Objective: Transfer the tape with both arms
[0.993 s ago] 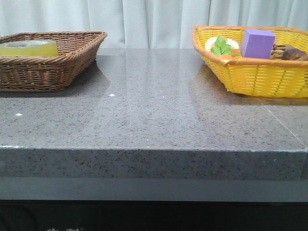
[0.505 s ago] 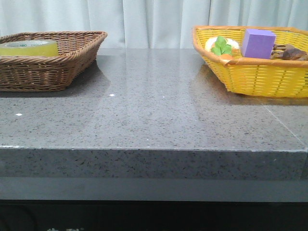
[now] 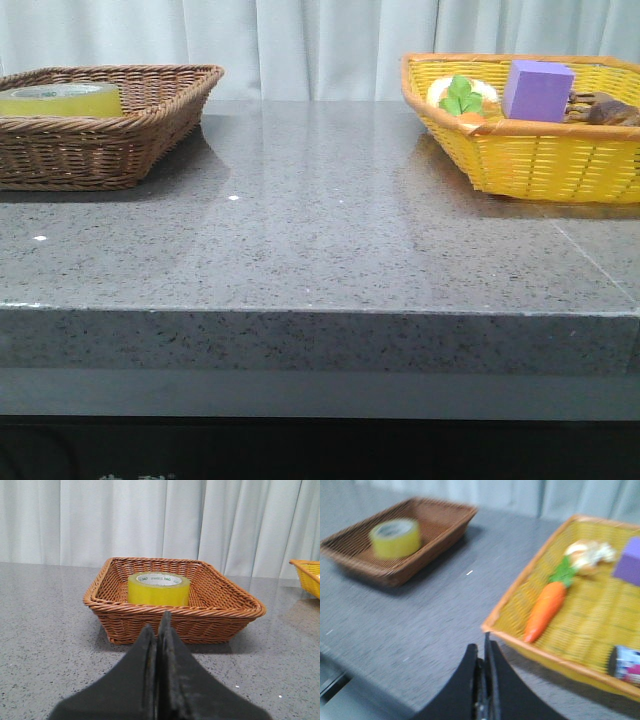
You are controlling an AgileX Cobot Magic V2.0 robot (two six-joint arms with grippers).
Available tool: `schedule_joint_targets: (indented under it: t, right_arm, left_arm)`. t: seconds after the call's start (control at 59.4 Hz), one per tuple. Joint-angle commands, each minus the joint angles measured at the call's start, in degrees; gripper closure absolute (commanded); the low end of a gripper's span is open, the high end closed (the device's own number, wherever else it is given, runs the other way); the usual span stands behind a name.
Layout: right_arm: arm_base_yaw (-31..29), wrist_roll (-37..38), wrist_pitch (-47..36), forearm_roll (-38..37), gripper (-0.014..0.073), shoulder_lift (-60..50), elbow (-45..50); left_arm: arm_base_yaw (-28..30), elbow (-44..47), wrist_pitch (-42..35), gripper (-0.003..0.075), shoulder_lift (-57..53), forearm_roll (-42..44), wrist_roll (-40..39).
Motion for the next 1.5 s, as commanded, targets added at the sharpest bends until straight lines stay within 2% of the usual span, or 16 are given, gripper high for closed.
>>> schedule_joint_targets:
  t: [0.0, 0.101, 0.219, 0.337, 0.538, 1.481]
  right_arm:
    - [-4.9, 0.1, -11.6, 0.2, 0.0661, -5.6, 5.0]
    - [-11.0, 0.1, -20.8, 0.2, 0.0661, -12.7, 15.4]
    - [-15.7, 0.1, -27.9, 0.2, 0.0661, -19.0, 24.9]
    - [-19.0, 0.1, -30.8, 0.2, 0.0661, -23.5, 32.0]
    - [-19.5, 0.1, -31.8, 0.2, 0.0661, -27.9, 38.6]
    - [-21.3, 0.2, -31.1, 0.2, 0.0661, -27.9, 40.0]
  left_arm:
    - [-0.4, 0.4, -5.0, 0.0741, -1.0, -0.5, 0.3]
    - [-0.4, 0.4, -5.0, 0.0741, -1.0, -0.5, 0.3]
    - [-0.4, 0.4, -5.0, 0.0741, -1.0, -0.5, 0.3]
    - [-0.4, 0.4, -5.0, 0.0741, -1.0, -0.5, 0.3]
    - [-0.4, 0.4, -5.0, 0.0741, -1.0, -0.5, 0.3]
    - [-0.4, 0.4, -5.0, 0.0741, -1.0, -0.5, 0.3]
